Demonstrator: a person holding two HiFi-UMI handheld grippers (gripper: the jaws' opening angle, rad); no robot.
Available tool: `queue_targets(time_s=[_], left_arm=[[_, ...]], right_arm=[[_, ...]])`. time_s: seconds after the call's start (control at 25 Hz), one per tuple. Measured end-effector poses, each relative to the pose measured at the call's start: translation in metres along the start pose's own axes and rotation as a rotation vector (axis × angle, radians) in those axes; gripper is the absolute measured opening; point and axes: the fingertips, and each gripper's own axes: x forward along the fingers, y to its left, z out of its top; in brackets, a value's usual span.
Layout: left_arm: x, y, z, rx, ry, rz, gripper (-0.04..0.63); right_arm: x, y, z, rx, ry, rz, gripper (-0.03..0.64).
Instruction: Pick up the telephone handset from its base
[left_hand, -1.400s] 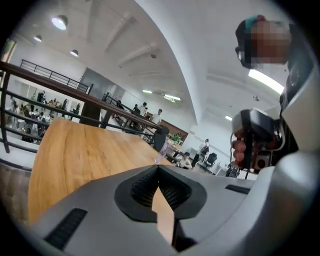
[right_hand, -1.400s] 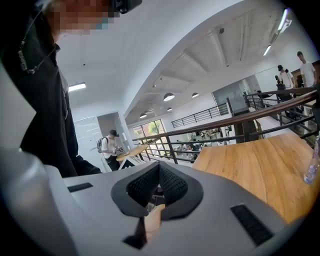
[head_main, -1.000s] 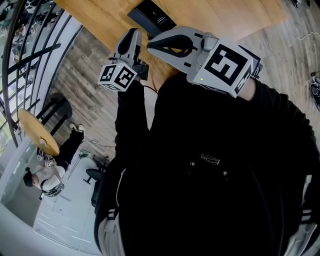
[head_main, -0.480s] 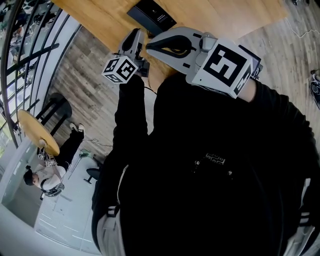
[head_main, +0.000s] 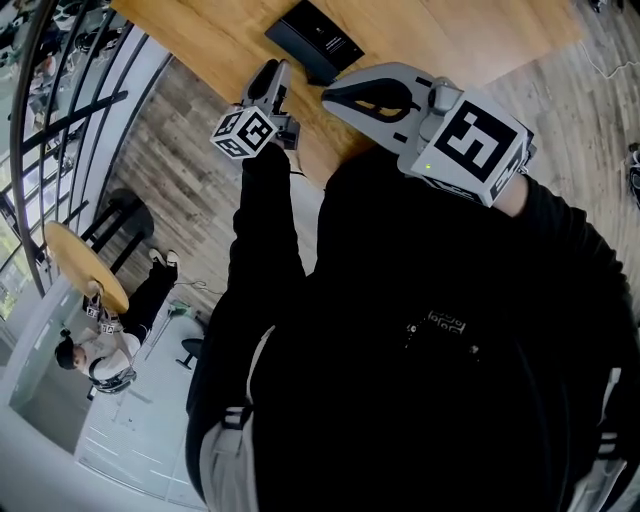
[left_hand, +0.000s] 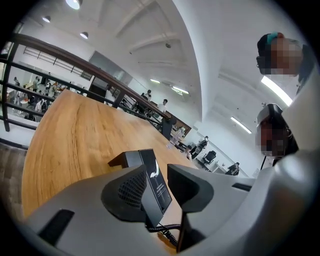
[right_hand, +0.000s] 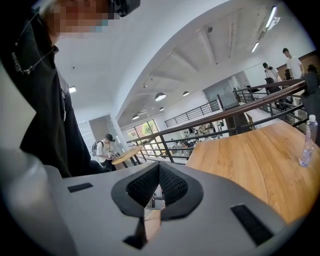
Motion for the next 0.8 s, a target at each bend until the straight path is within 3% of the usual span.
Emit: queue_targets(time_s=[0.32, 0.8], left_arm=[[0.017, 0.022, -0.017, -0.052, 0.045, 0.000, 0.196], [0.043, 0.052, -0.052, -0.223, 0.094, -0.003, 0.209]], right_arm=[[0.002, -0.004, 0.000, 0.022, -0.011, -0.013, 0.017], [-0.006, -0.008, -0.003, 0.007, -0.003, -0.027, 0.017]])
